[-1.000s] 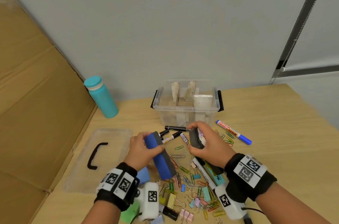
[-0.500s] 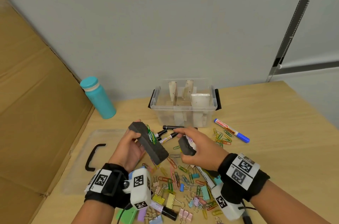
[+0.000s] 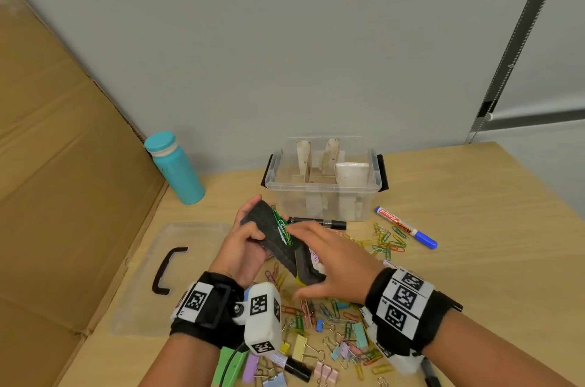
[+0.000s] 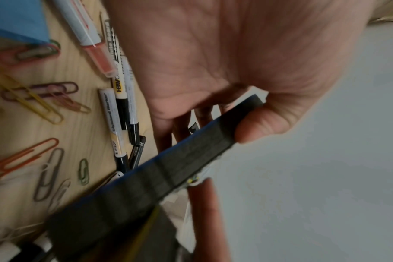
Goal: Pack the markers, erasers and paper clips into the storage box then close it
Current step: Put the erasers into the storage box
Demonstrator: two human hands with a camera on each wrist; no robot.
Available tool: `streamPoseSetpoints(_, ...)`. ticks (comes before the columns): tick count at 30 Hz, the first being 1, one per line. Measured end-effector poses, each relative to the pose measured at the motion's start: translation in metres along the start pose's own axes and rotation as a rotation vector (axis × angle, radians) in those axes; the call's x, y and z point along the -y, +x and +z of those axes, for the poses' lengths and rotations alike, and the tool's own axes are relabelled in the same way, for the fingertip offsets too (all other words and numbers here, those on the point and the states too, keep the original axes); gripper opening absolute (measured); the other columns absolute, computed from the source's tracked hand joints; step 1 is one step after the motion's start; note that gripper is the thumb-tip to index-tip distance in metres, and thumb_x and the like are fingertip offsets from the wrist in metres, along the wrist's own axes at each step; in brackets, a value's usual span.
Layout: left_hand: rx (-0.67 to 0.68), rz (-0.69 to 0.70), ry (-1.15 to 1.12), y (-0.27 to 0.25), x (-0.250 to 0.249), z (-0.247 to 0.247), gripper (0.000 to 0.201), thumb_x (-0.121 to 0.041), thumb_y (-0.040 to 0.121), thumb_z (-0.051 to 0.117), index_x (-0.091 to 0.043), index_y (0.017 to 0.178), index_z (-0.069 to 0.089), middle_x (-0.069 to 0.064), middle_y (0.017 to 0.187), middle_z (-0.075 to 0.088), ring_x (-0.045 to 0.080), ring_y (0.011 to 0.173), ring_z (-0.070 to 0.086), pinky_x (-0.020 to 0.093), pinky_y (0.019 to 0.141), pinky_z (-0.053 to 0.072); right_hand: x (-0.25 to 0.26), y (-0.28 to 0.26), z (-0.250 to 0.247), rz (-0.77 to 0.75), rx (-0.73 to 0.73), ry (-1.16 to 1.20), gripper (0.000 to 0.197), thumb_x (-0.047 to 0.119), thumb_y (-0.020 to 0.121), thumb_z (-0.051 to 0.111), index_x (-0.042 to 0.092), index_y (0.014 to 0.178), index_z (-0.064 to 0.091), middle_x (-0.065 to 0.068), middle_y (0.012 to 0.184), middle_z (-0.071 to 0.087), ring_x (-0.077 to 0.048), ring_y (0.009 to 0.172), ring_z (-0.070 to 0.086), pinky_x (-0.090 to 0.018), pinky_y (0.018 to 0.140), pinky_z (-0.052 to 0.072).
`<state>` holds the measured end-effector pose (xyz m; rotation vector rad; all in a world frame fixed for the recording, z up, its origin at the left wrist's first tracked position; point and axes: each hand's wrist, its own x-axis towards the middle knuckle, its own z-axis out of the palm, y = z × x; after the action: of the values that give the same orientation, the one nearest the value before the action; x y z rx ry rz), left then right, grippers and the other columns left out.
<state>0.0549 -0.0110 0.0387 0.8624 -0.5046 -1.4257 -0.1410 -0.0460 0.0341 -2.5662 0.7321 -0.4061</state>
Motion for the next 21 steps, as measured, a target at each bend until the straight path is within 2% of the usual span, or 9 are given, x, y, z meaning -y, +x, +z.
streamPoseSetpoints(5, -0.019, 0.021, -0.076, -0.001, -0.002, -0.005, 0.070, 0.008, 0.061, 0.040, -0.020, 0.124, 0.050, 0.012, 0.112, 0.058, 0.039, 0.115, 0.053, 0.047, 0.086, 0.051, -0.008, -0.010, 0.003, -0.039, 0.095, -0.137, 0.089, 0.064, 0.075, 0.063, 0.028, 0.147, 0.026, 0.013, 0.151, 0.024, -0.011, 0.132, 0.035, -0.027, 0.108, 0.034)
streamPoseSetpoints(9, -0.055, 0.030, -0.094, -0.006, 0.000, -0.007, 0.064, 0.015, 0.076, 0.023, -0.018, 0.125, 0.047, 0.011, 0.113, 0.056, 0.039, 0.116, 0.053, 0.042, 0.076, 0.057, -0.015, -0.014, 0.002, -0.049, 0.115, -0.174, 0.070, 0.063, 0.073, 0.064, 0.029, 0.130, 0.044, 0.011, 0.148, 0.025, -0.014, 0.127, 0.041, -0.032, 0.101, 0.043)
streamPoseSetpoints(10, -0.060, 0.031, -0.095, -0.006, 0.001, -0.007, 0.064, 0.016, 0.077, 0.021, -0.018, 0.126, 0.047, 0.011, 0.114, 0.056, 0.040, 0.117, 0.052, 0.041, 0.074, 0.058, -0.015, -0.013, 0.001, -0.048, 0.101, -0.174, 0.068, 0.063, 0.073, 0.064, 0.029, 0.128, 0.044, 0.011, 0.148, 0.025, -0.015, 0.125, 0.043, -0.033, 0.100, 0.044)
streamPoseSetpoints(12, -0.057, 0.017, -0.088, -0.007, 0.003, -0.005, 0.063, 0.016, 0.077, 0.024, -0.018, 0.125, 0.047, 0.013, 0.117, 0.054, 0.041, 0.119, 0.050, 0.039, 0.071, 0.060, -0.011, -0.009, 0.001, -0.059, 0.077, -0.167, 0.073, 0.062, 0.073, 0.064, 0.030, 0.133, 0.039, 0.013, 0.151, 0.024, -0.016, 0.123, 0.045, -0.035, 0.100, 0.043)
streamPoseSetpoints(14, -0.042, 0.003, -0.082, -0.006, 0.004, -0.005, 0.063, 0.014, 0.072, 0.032, -0.018, 0.124, 0.048, 0.013, 0.119, 0.053, 0.041, 0.120, 0.049, 0.039, 0.073, 0.059, -0.005, -0.005, 0.003, -0.078, 0.112, -0.196, 0.084, 0.060, 0.075, 0.063, 0.030, 0.144, 0.027, 0.013, 0.155, 0.017, -0.018, 0.119, 0.046, -0.035, 0.101, 0.042)
streamPoseSetpoints(16, -0.053, 0.001, -0.089, -0.004, 0.003, -0.006, 0.063, 0.013, 0.072, 0.031, -0.018, 0.124, 0.048, 0.012, 0.116, 0.055, 0.040, 0.118, 0.048, 0.041, 0.074, 0.057, -0.001, -0.002, 0.004, -0.066, 0.172, -0.237, 0.091, 0.058, 0.077, 0.063, 0.027, 0.149, 0.018, 0.011, 0.158, 0.009, -0.022, 0.119, 0.045, -0.036, 0.102, 0.041)
streamPoseSetpoints(18, -0.071, 0.004, -0.116, -0.001, 0.002, -0.010, 0.063, 0.014, 0.072, 0.027, -0.019, 0.122, 0.049, 0.012, 0.113, 0.057, 0.039, 0.115, 0.049, 0.042, 0.073, 0.057, -0.002, -0.002, 0.003, -0.042, 0.200, -0.256, 0.090, 0.056, 0.079, 0.062, 0.024, 0.150, 0.018, 0.008, 0.159, 0.008, -0.023, 0.121, 0.043, -0.036, 0.102, 0.040)
streamPoseSetpoints(21, -0.077, 0.012, -0.146, -0.002, 0.000, -0.015, 0.063, 0.011, 0.066, 0.031, -0.020, 0.118, 0.050, 0.011, 0.109, 0.058, 0.039, 0.109, 0.053, 0.046, 0.074, 0.057, -0.007, -0.008, 0.002, -0.049, 0.228, -0.274, 0.080, 0.055, 0.079, 0.061, 0.022, 0.146, 0.030, 0.007, 0.157, 0.017, -0.022, 0.120, 0.044, -0.036, 0.099, 0.043)
